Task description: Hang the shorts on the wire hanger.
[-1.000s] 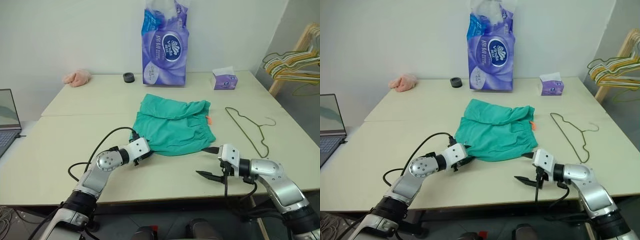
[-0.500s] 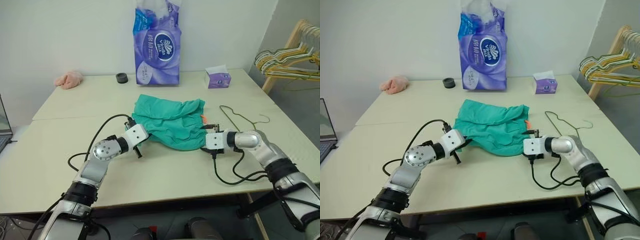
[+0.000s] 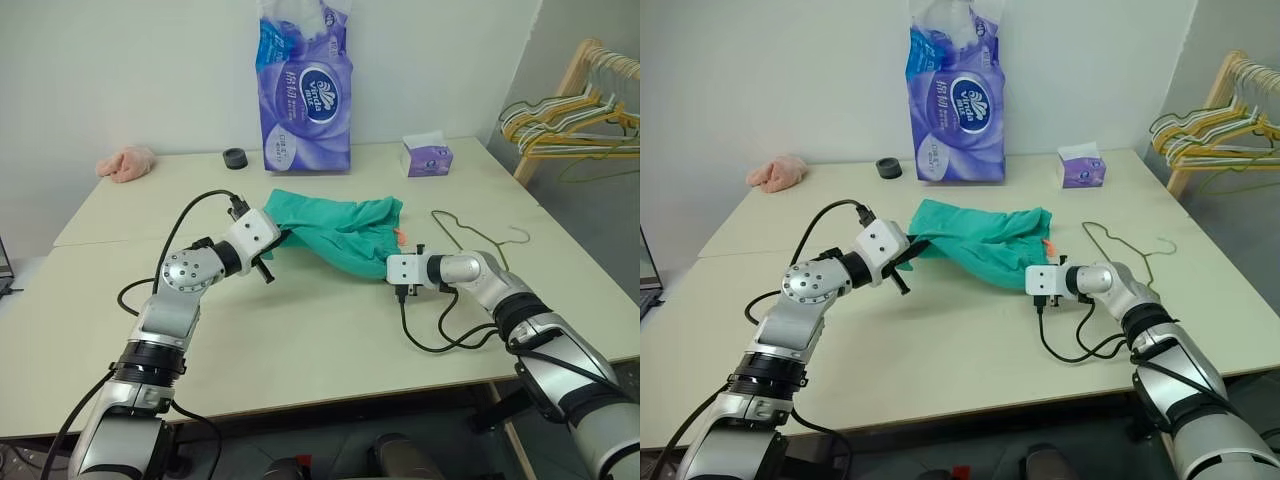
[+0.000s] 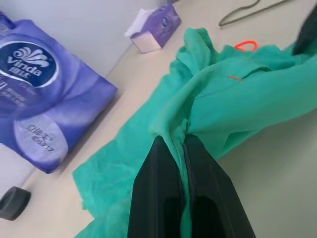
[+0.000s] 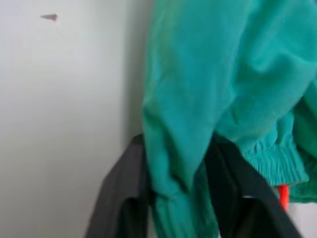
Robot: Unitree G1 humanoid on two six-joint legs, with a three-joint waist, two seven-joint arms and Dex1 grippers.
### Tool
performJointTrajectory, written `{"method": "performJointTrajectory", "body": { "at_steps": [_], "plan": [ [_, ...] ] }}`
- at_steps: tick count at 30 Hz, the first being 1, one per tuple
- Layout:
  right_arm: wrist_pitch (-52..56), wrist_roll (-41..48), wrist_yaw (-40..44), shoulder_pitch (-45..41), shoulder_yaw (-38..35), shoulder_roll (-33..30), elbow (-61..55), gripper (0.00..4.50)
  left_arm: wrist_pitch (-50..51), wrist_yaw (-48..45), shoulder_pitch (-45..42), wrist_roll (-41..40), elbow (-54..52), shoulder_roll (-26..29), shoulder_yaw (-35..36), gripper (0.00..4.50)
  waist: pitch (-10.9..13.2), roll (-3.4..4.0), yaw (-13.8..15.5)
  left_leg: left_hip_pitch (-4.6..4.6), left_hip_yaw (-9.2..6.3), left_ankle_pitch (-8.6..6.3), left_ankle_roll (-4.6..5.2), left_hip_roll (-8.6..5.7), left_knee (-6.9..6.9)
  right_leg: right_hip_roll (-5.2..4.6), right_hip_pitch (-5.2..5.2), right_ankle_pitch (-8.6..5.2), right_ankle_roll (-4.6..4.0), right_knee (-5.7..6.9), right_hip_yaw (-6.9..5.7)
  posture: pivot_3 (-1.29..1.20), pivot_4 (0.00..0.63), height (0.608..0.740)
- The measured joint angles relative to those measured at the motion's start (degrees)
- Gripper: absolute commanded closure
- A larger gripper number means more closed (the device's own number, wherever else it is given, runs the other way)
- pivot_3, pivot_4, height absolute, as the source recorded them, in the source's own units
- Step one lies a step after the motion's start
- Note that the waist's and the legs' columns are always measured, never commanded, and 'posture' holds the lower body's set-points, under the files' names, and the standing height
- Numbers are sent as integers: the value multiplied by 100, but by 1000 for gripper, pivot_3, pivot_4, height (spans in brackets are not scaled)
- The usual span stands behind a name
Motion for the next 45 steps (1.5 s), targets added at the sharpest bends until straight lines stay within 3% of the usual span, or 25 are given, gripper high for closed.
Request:
{"method": "performJointTrajectory", "body": {
  "at_steps": [2,5,7,11,14,16,19,22,25,29,33,34,39,45],
  "plan": [
    [94,16,5,-95,-68,45,87,4453,0,-16,0,-29,30,4,0,4500,1,1,0,0,0,0,0,0,0,0,-1,0,0,1,0,-163,0,740],
    [378,102,58,-583,-186,89,461,4453,3,-147,-185,-87,400,7,-6,4500,3,5,-4,1,0,1,-2,-2,1,0,-2,1,-1,7,-2,-169,0,740],
    [575,93,-31,-1178,-234,115,845,4453,-121,-192,-746,9,1310,25,-61,4500,5,8,-11,1,-4,5,-3,-3,-2,3,-4,5,-8,6,-9,-177,0,740],
    [733,-231,-1428,-2581,-231,355,1324,4453,-978,702,-2722,866,3837,159,-418,4500,9,3,-42,-12,-19,20,-29,-7,-28,2,-35,11,-12,11,-12,-188,0,740],
    [322,-307,-2521,-3412,-291,368,1365,4453,-1644,1559,-4198,1419,4543,654,-509,4500,6,-8,-108,-126,-17,63,-104,-5,-56,-7,-164,14,-11,15,-7,-200,0,740],
    [-140,-386,-2925,-3736,-322,144,1237,4453,-2169,1637,-4727,1606,4402,1112,-510,4500,-41,9,-177,-186,1,65,-118,-1,-67,-18,-222,9,-3,6,1,-200,0,740],
    [-1063,-582,-3219,-3431,-233,-299,949,4453,-2881,1219,-3936,1749,3521,1695,-645,4500,-216,106,-226,-150,45,24,-115,-14,-133,-43,-203,-28,56,-3,41,-200,0,740],
    [-1764,-769,-3120,-2596,58,-318,818,4453,-2935,588,-2520,1707,2809,1821,-829,4500,-232,78,-316,-106,103,27,-90,-26,-136,-39,-183,-41,64,-5,117,-203,3,740],
    [-2232,-788,-2508,-1581,278,-201,726,4453,-1952,-517,-575,932,1228,1993,-824,4500,-223,73,-494,-111,114,25,-58,-28,-84,-34,-187,-33,55,34,136,-195,10,740],
    [-2503,-639,-1752,-1009,344,-170,392,4453,-534,-1414,936,70,-534,2432,-551,4500,-187,51,-612,-81,115,20,-3,-22,-50,-17,-180,-22,39,101,140,-188,14,740],
    [-2629,-60,-901,-605,315,-274,-518,4453,474,-1917,1971,-570,-1753,2950,-31,4500,-171,37,-561,74,93,-9,42,8,-70,16,-24,-52,26,82,116,-182,15,740],
    [-2609,133,-579,-403,333,-318,-770,4453,664,-2044,2238,-710,-1988,3040,30,4500,-164,33,-516,109,91,-24,65,10,-72,18,14,-73,28,72,111,-182,15,740],
    [-1603,1364,1905,1183,916,-989,-2635,4453,1425,-2700,3844,-1470,-3273,3426,380,4500,-132,41,-273,93,85,-48,74,10,-57,13,14,-71,7,54,106,-178,14,740],
    [-383,1823,2836,1704,901,-1681,-4195,4453,1755,-2704,4125,-1629,-3772,3393,427,4500,-102,44,-62,129,92,-47,74,9,-52,12,57,-75,22,30,108,-189,15,740]
  ]
}}
